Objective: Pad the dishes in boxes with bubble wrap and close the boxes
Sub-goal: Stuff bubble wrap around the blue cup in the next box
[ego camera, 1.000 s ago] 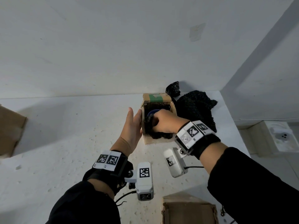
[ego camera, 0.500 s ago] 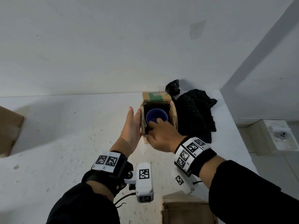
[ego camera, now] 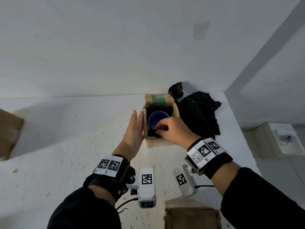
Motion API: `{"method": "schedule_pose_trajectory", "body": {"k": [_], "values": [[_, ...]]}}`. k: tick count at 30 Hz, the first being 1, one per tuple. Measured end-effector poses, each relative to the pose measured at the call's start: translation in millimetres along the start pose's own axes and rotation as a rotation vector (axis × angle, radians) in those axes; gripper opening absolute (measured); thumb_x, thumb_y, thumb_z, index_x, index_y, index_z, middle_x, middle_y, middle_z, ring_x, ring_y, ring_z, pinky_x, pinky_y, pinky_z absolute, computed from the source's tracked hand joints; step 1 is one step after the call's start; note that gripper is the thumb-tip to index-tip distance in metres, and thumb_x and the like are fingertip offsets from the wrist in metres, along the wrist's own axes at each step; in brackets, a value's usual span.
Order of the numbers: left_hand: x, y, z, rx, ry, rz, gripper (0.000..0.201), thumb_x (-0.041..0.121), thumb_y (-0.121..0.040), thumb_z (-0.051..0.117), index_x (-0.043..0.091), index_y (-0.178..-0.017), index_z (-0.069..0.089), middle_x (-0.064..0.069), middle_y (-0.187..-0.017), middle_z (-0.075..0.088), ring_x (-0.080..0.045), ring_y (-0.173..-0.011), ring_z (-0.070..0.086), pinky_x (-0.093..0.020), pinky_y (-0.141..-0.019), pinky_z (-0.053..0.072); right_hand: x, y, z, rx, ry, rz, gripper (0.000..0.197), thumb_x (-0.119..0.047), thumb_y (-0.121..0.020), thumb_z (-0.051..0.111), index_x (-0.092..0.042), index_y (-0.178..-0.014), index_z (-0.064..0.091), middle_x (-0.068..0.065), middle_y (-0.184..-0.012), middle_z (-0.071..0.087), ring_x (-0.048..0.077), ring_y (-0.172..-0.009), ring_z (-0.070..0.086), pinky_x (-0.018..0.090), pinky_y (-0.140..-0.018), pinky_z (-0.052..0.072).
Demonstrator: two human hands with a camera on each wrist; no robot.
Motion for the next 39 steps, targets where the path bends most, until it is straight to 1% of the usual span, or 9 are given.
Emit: {"method": "schedule_pose_trajectory", "body": {"k": [3,6,10,16,21,27,32,36,39], "values": [[-2.8,1.2,-1.7,0.004,0.019,-0.041,0.070,0.069,-0.087,0.025,0.027,-0.142,0.039,0.003,-0.140,0.052,-0.013,-0.131,0.044,-0.039,-0.115,0.026,-6.8,5.9,9.7,-0.133,-0.015,0.109,0.045,-0.047,-0.098,0.036,-0.014,-0.101,0.066,0.006,-0.086,0.065,0.021,-0.086,0.060,0.029,-0.075,0.043],[2.2,0.5,-3.2,0.105,-0.007,-0.003,0.073,0.063,-0.093,0.027,0.013,-0.146,0.031,-0.010,-0.149,0.039,-0.027,-0.137,0.037,-0.045,-0.116,0.026,-11.7,7.7,12.8,-0.334,0.063,0.244,0.063,-0.059,-0.096,0.012,-0.025,-0.139,0.043,0.009,-0.135,0.051,0.028,-0.125,0.045,0.037,-0.102,0.034],[5.9,0.3,1.6,0.120,0.001,0.026,0.068,0.055,-0.097,0.024,0.007,-0.144,0.032,-0.016,-0.150,0.035,-0.031,-0.137,0.036,-0.043,-0.112,0.033,-11.4,-2.0,32.2,-0.483,0.037,0.387,0.079,-0.070,-0.089,0.013,-0.019,-0.150,0.018,0.009,-0.156,0.019,0.027,-0.143,0.018,0.040,-0.116,0.013],[0.2,1.7,2.8,-0.011,0.037,-0.042,0.068,0.066,-0.092,0.016,0.029,-0.148,0.027,0.004,-0.148,0.042,-0.011,-0.135,0.038,-0.041,-0.117,0.020,-24.0,-20.6,-2.0,-0.356,0.128,0.207,0.030,-0.026,-0.099,0.041,-0.012,-0.087,0.065,0.004,-0.091,0.062,0.017,-0.084,0.056,0.024,-0.074,0.045],[-2.3,1.9,-0.5,0.005,0.060,-0.062,0.074,0.070,-0.085,0.029,0.030,-0.148,0.029,0.005,-0.146,0.043,-0.011,-0.134,0.038,-0.040,-0.118,0.019,-20.9,-16.2,16.1,-0.398,0.130,0.230,0.028,-0.023,-0.098,0.044,-0.006,-0.104,0.066,0.008,-0.099,0.065,0.021,-0.086,0.054,0.027,-0.069,0.042],[-1.4,2.5,0.0,0.063,0.019,-0.044,0.073,0.066,-0.090,0.023,0.023,-0.149,0.027,-0.001,-0.151,0.036,-0.020,-0.138,0.036,-0.043,-0.118,0.020,-28.0,1.0,30.8,-0.483,-0.190,0.386,0.052,-0.039,-0.101,0.028,-0.016,-0.148,0.023,0.013,-0.153,0.023,0.027,-0.140,0.020,0.037,-0.111,0.017],[6.8,6.8,-0.7,0.167,-0.160,-0.012,0.061,0.060,-0.096,0.020,0.025,-0.142,0.041,-0.001,-0.147,0.043,-0.021,-0.137,0.036,-0.046,-0.118,0.020,-23.9,-4.9,21.6,-0.467,-0.132,0.307,0.042,-0.032,-0.098,0.037,-0.010,-0.132,0.048,0.012,-0.136,0.046,0.027,-0.126,0.040,0.034,-0.095,0.030],[18.8,7.1,9.4,0.224,-0.284,0.077,0.036,0.047,-0.101,0.024,0.037,-0.122,0.053,0.017,-0.120,0.055,0.005,-0.109,0.049,-0.012,-0.096,0.032,-12.5,-9.9,-18.4,-0.212,-0.200,0.118,0.023,-0.025,-0.095,0.046,-0.016,-0.100,0.067,0.005,-0.103,0.068,0.019,-0.096,0.063,0.034,-0.084,0.053],[39.6,5.5,24.3,0.329,-0.406,0.261,0.045,0.035,-0.096,0.047,0.028,-0.140,0.038,0.005,-0.136,0.043,-0.013,-0.127,0.044,-0.030,-0.104,0.038,10.7,-2.4,-61.0,-0.031,-0.271,0.073,0.018,-0.016,-0.095,0.048,-0.018,-0.099,0.065,-0.001,-0.092,0.071,0.010,-0.082,0.067,0.024,-0.069,0.055]]}}
Point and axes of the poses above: each hand's wrist, its own y-axis away from the middle knuckle, its own z-axis out of the palm, x = y × z, the point moved 7 cm from there along -y, towards the middle knuckle
